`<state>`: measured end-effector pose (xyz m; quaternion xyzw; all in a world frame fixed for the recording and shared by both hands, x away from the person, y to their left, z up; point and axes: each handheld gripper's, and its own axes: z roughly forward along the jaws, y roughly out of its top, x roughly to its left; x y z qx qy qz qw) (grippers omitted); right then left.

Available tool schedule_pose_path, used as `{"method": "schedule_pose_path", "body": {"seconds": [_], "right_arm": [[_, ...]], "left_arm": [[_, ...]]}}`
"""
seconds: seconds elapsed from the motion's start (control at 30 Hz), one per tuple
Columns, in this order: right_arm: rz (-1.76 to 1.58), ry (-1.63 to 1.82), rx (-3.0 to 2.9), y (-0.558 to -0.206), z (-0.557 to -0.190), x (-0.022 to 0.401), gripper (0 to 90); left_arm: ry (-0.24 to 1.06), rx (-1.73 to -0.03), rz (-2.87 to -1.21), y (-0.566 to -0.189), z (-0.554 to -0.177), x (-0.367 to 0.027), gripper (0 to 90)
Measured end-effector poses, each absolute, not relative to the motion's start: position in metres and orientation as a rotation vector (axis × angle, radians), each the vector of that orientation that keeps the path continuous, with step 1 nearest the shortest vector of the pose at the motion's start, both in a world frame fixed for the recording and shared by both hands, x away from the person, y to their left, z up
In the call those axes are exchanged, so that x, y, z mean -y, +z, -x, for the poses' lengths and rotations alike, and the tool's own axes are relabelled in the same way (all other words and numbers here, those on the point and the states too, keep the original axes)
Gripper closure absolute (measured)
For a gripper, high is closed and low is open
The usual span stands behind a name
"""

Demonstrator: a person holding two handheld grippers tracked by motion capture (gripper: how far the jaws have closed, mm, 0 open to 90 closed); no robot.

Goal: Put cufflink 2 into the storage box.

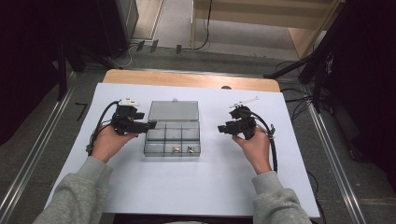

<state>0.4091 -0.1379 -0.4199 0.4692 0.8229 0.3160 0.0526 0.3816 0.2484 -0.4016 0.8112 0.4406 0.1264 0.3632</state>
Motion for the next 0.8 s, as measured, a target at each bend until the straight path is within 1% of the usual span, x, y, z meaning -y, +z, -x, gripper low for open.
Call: {"method": "schedule_pose_path", "body": {"seconds": [0.33,0.57,0.8], "right_arm": [[-1.479,0.927,-2.463,-0.426,-0.415,0.152,59.3],[-1.554,0.885,-2.432,-0.432,-0.418,0.162,63.1],[-1.616,0.839,-2.405,-0.44,-0.42,0.169,63.9]], "left_arm": [[0.324,-1.129,-2.086,-0.402,-0.382,-0.248,32.8],[0.329,-1.128,-2.085,-0.401,-0.382,-0.248,32.8],[0.329,-1.122,-2.095,-0.401,-0.382,-0.247,32.8]]}}
